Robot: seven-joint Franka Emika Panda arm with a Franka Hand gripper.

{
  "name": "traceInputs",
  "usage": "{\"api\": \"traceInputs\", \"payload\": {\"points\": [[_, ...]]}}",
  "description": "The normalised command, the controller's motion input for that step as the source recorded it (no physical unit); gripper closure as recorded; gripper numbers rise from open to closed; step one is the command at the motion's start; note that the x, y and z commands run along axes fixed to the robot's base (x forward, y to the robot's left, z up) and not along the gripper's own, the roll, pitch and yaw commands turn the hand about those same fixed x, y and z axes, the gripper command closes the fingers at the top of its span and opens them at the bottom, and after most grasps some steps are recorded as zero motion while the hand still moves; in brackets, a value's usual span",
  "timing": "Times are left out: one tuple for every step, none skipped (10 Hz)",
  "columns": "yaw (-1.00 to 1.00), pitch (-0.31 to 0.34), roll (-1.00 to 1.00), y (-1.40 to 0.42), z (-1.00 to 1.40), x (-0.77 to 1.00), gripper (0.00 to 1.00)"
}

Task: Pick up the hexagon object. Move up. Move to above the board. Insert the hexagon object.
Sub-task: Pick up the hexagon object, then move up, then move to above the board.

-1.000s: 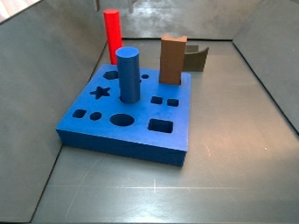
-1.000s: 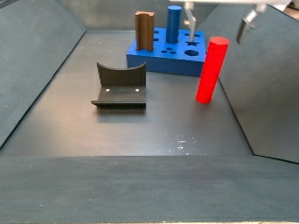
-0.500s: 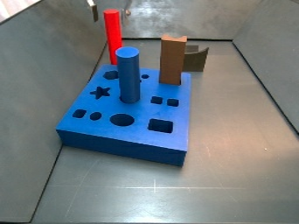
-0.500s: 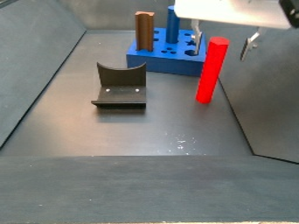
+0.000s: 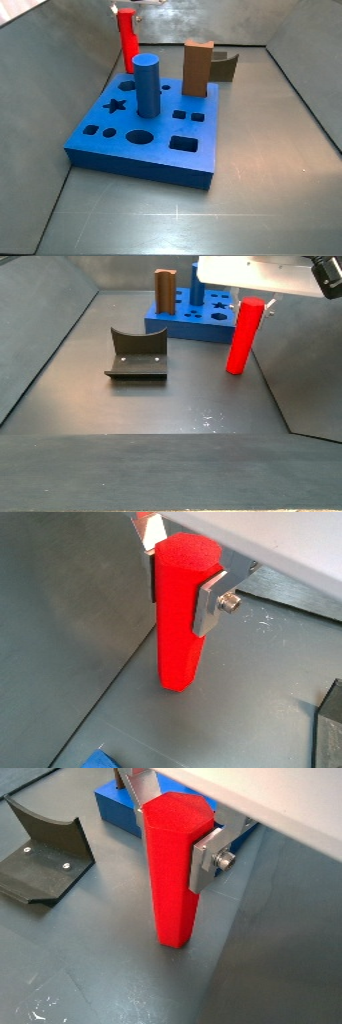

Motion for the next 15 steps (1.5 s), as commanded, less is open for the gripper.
{"api": "traceInputs", "payload": {"points": [[0.0, 0.0, 0.0, 0.0, 0.0, 0.0, 1.0], [0.0, 0.0, 0.0, 0.0, 0.0, 0.0, 1.0], [0.0, 0.0, 0.0, 0.0, 0.0, 0.0, 1.0], [0.0, 0.0, 0.0, 0.0, 0.0, 0.0, 1.0], [0.0, 0.0, 0.0, 0.0, 0.0, 0.0, 1.0], [0.0, 0.0, 0.0, 0.0, 0.0, 0.0, 1.0], [0.0, 0.0, 0.0, 0.0, 0.0, 0.0, 1.0], [0.0, 0.0, 0.0, 0.0, 0.83, 0.0, 1.0], [0.02, 0.02, 0.0, -0.08, 0.79, -0.07, 1.0], [0.03, 0.013, 0.0, -0.08, 0.73, -0.08, 1.0], [0.03, 0.01, -0.01, -0.05, 0.63, -0.06, 1.0], [0.03, 0.014, -0.02, -0.04, 0.49, -0.04, 1.0], [0.03, 0.018, -0.03, -0.03, 0.36, -0.03, 1.0], [0.02, 0.029, -0.04, -0.02, 0.2, -0.01, 1.0], [-0.22, -0.138, 0.23, 0.11, 1.0, -0.2, 1.0]]}}
